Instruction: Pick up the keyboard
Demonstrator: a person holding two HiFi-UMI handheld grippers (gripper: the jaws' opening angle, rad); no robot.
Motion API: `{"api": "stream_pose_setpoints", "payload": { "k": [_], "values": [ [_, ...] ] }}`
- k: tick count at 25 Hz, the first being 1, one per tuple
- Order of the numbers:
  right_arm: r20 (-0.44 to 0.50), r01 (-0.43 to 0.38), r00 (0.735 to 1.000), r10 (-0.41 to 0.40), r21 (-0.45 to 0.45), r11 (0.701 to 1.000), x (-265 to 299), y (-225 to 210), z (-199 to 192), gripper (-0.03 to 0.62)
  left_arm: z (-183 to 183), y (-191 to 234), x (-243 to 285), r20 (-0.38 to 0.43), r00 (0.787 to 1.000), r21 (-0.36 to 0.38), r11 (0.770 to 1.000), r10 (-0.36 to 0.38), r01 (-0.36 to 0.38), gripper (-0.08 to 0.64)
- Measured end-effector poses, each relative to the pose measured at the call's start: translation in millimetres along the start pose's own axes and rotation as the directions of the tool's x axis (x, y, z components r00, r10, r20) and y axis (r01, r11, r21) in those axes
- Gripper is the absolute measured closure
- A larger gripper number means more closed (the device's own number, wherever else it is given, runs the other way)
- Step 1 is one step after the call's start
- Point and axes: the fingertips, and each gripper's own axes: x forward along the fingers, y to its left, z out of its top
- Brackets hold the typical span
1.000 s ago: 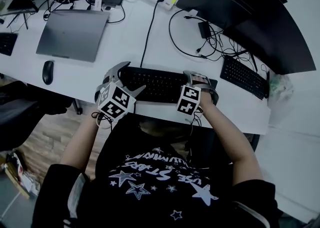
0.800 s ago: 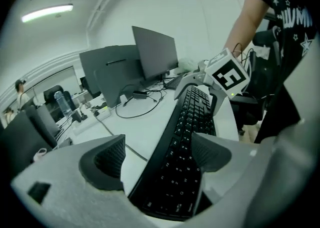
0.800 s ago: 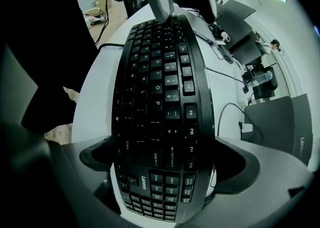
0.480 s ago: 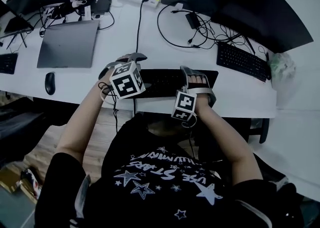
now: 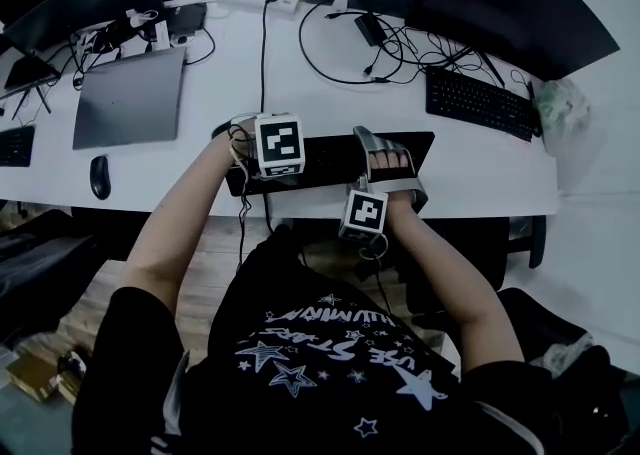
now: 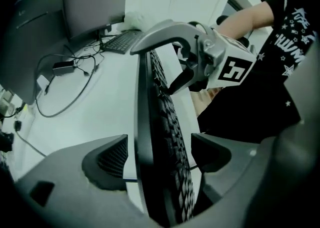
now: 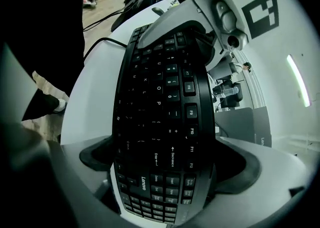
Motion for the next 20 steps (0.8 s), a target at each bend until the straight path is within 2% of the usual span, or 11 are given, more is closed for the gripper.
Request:
{"api": "stream_pose_setpoints", "payload": {
  "k": [4, 5, 7, 12, 17, 18, 20],
  "values": [
    [0.015, 0.065, 0.998, -0.065, 0.012, 0.998, -3.9, -0.1, 1.2, 0.018, -4.0, -16.9, 9.4, -0.103, 0.992, 0.004, 0.997, -0.079, 0.079, 0.159],
    [0.016, 0.079, 0.997, -0.079, 0.012, 0.997, -5.2, 0.8, 1.1, 0.018, -5.1, -18.6, 11.0, -0.122, 0.990, 0.000, 0.997, -0.076, 0.077, 0.190],
    [0.017, 0.105, 0.994, -0.105, 0.008, 0.994, -7.0, 1.8, 0.2, 0.018, -6.0, -17.3, 12.2, -0.141, 0.989, -0.010, 0.999, -0.043, 0.042, 0.313],
    [0.018, 0.172, 0.985, -0.172, 0.006, 0.985, -12.4, 3.4, -1.3, 0.018, -5.5, -22.5, 12.4, -0.165, 0.986, -0.016, 1.000, -0.004, 0.002, 0.361],
    [0.002, 0.293, 0.956, -0.293, -0.015, 0.956, -19.0, 2.0, -4.0, 0.018, -6.5, -33.5, 7.9, -0.194, 0.980, -0.026, 0.999, 0.039, -0.044, 0.423],
    [0.004, 0.313, 0.950, -0.313, -0.009, 0.950, -21.7, 1.3, -3.3, 0.018, -6.2, -36.2, 7.9, -0.195, 0.980, -0.030, 0.998, 0.050, -0.057, 0.454],
    [0.014, 0.342, 0.939, -0.343, 0.019, 0.939, -27.5, -1.1, -2.4, 0.018, -7.3, -39.4, 11.1, -0.197, 0.977, -0.040, 0.995, 0.083, -0.093, 0.463]
  ]
}}
